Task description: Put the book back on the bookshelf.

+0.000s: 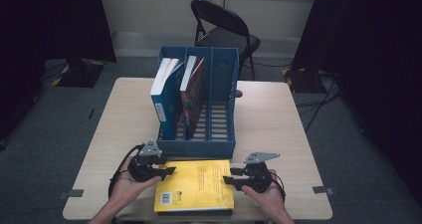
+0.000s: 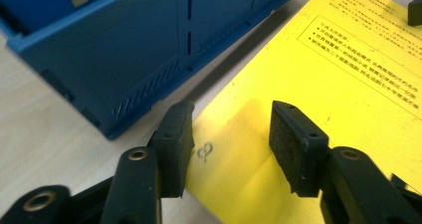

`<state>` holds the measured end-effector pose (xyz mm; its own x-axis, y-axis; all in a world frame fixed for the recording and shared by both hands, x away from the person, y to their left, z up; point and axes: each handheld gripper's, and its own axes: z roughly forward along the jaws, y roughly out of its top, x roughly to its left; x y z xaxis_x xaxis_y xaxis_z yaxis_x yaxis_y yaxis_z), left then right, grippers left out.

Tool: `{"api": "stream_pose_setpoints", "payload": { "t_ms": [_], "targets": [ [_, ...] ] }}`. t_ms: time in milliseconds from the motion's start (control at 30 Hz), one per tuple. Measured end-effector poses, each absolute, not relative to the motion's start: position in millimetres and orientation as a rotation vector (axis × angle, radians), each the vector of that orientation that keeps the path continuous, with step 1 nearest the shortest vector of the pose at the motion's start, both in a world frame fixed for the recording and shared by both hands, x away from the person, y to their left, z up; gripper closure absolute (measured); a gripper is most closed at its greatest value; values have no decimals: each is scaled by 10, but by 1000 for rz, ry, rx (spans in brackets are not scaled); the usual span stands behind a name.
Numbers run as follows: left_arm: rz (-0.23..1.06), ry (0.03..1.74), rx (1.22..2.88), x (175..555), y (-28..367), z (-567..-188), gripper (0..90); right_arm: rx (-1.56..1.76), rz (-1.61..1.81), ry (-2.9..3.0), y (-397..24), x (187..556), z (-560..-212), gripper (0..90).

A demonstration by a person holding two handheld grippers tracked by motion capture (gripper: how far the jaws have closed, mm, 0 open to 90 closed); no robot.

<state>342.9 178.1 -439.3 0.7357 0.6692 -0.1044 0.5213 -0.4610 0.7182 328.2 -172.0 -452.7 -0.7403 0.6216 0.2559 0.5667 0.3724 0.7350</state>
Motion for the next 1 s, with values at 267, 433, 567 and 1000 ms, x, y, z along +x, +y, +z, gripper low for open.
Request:
{"api": "stream_pose_setpoints", "payload": {
  "t_ms": [267,433,567,1000],
  "targets": [
    [151,891,2139,3551,1745,-4460,453,1076,1286,2559,-1685,3309,-4501,570],
    [152,879,2181,3451,1740,-4412,552,1097,1297,2553,-1618,3394,-4506,605],
    [77,886,2181,3351,1744,-4415,555,1064,1274,2568,-1485,3486,-4490,618],
    [144,849,2200,3226,1696,-4411,498,1004,1277,2572,-1356,3380,-4493,445]
  ]
}}
